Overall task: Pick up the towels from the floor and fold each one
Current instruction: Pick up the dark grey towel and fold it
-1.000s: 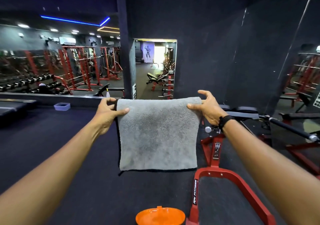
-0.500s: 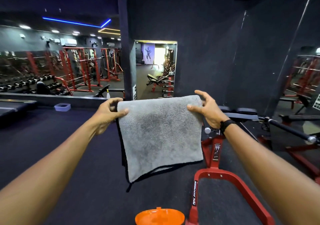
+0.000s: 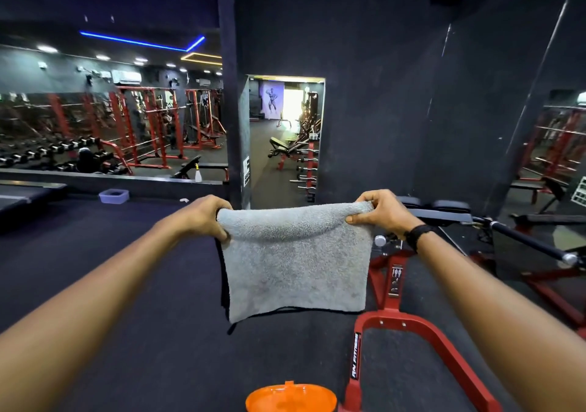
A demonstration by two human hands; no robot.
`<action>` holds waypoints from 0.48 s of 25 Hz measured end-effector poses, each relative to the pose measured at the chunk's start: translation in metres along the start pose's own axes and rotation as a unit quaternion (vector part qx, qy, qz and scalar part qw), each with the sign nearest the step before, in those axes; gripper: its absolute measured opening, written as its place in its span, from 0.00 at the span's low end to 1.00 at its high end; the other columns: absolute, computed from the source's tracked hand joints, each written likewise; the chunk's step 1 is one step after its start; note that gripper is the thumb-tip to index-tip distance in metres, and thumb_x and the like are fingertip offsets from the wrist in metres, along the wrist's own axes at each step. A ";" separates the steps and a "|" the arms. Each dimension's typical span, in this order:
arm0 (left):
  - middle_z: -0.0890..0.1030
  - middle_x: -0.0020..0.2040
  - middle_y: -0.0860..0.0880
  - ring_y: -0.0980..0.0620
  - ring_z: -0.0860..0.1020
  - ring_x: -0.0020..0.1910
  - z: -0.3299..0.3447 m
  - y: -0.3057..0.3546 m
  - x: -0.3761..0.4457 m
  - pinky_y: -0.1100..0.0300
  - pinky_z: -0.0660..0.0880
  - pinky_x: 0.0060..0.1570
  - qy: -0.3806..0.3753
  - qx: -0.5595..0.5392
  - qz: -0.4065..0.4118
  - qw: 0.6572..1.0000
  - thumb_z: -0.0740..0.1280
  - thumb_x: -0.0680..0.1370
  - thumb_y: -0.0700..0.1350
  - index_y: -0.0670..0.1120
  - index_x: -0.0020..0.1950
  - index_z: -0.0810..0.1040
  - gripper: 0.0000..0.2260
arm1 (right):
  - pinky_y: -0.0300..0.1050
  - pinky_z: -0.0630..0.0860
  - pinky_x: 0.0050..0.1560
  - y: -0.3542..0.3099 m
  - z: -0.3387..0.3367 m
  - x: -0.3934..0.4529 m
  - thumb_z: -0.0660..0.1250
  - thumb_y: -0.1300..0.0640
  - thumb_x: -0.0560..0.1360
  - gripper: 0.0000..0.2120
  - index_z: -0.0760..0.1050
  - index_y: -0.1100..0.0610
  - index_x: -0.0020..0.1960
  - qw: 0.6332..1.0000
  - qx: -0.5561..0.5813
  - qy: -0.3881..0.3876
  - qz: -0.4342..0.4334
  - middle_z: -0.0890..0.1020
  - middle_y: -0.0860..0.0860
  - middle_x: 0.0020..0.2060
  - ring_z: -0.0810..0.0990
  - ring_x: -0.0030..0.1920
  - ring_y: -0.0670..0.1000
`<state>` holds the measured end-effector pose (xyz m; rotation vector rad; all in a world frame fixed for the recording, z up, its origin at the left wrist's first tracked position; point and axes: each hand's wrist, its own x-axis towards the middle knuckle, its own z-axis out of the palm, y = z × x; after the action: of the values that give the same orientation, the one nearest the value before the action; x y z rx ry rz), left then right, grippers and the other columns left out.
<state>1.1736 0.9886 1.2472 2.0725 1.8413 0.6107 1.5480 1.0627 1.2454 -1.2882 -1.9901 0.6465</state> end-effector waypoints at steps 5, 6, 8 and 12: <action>0.84 0.48 0.48 0.52 0.81 0.50 -0.013 -0.006 -0.019 0.59 0.77 0.52 -0.074 -0.363 0.014 0.929 0.82 0.59 0.42 0.46 0.50 0.82 0.21 | 0.40 0.78 0.43 -0.009 -0.016 -0.017 0.73 0.61 0.67 0.08 0.75 0.59 0.42 0.955 0.246 -0.167 0.015 0.81 0.52 0.38 0.80 0.40 0.48; 0.84 0.52 0.47 0.52 0.81 0.53 -0.012 -0.006 -0.023 0.60 0.78 0.53 -0.091 -0.426 0.010 0.900 0.83 0.55 0.45 0.45 0.54 0.81 0.28 | 0.39 0.79 0.42 -0.012 -0.018 -0.019 0.71 0.63 0.68 0.07 0.74 0.58 0.41 0.932 0.306 -0.190 0.028 0.80 0.51 0.38 0.80 0.40 0.48; 0.83 0.54 0.46 0.50 0.81 0.52 -0.007 -0.007 -0.023 0.59 0.77 0.53 -0.095 -0.449 -0.021 0.888 0.84 0.54 0.51 0.43 0.55 0.80 0.33 | 0.39 0.79 0.39 -0.016 -0.015 -0.018 0.70 0.64 0.70 0.06 0.73 0.57 0.40 0.931 0.316 -0.178 0.051 0.81 0.51 0.37 0.81 0.38 0.47; 0.82 0.39 0.50 0.55 0.77 0.37 0.020 0.012 -0.011 0.62 0.72 0.36 0.040 -0.322 -0.148 0.934 0.78 0.67 0.50 0.44 0.47 0.82 0.14 | 0.42 0.73 0.35 -0.014 0.021 -0.005 0.80 0.54 0.62 0.16 0.74 0.57 0.39 0.981 0.157 0.005 0.114 0.78 0.52 0.35 0.77 0.35 0.49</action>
<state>1.1928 0.9776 1.2347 1.3355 1.6429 1.0512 1.5257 1.0520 1.2405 -1.3265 -1.6621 1.0155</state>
